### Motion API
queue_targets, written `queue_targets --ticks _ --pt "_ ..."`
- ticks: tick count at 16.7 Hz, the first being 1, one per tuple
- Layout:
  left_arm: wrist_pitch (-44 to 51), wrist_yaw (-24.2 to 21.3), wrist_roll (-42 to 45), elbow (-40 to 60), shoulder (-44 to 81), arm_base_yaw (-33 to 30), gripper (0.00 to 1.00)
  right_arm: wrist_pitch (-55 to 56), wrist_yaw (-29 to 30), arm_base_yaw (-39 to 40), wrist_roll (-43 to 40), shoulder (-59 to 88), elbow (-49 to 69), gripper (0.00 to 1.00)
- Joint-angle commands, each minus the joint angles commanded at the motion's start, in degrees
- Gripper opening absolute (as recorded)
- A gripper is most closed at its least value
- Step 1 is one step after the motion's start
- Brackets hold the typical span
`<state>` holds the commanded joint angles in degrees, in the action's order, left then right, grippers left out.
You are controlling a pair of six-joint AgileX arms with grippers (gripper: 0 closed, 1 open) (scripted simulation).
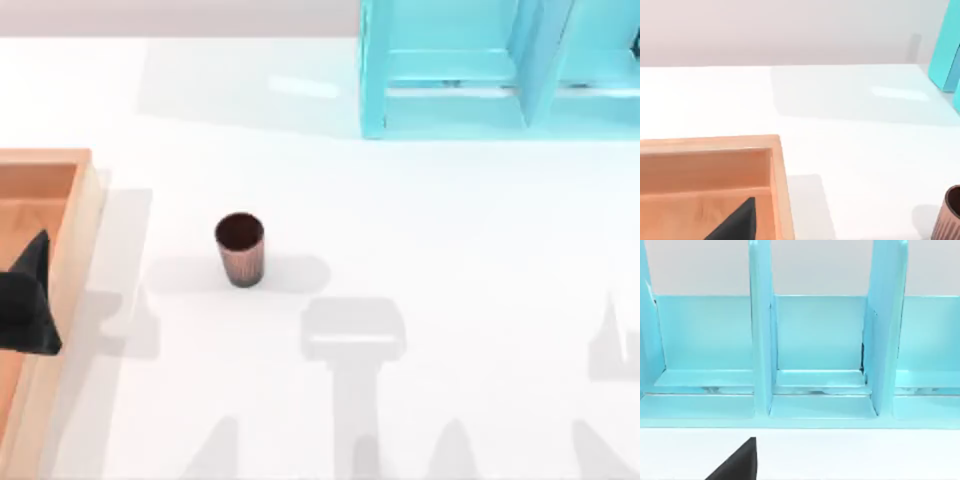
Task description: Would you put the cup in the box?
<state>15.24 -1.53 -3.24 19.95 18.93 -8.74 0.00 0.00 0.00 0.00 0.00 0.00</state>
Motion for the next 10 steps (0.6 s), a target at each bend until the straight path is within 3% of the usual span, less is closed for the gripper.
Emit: queue_targets --ticks 10 --pt "39.1 -0.1 -9.9 51.2 54.5 -16.3 1.0 0.0 0.0 0.0 0.0 0.0 0.0 1.0"
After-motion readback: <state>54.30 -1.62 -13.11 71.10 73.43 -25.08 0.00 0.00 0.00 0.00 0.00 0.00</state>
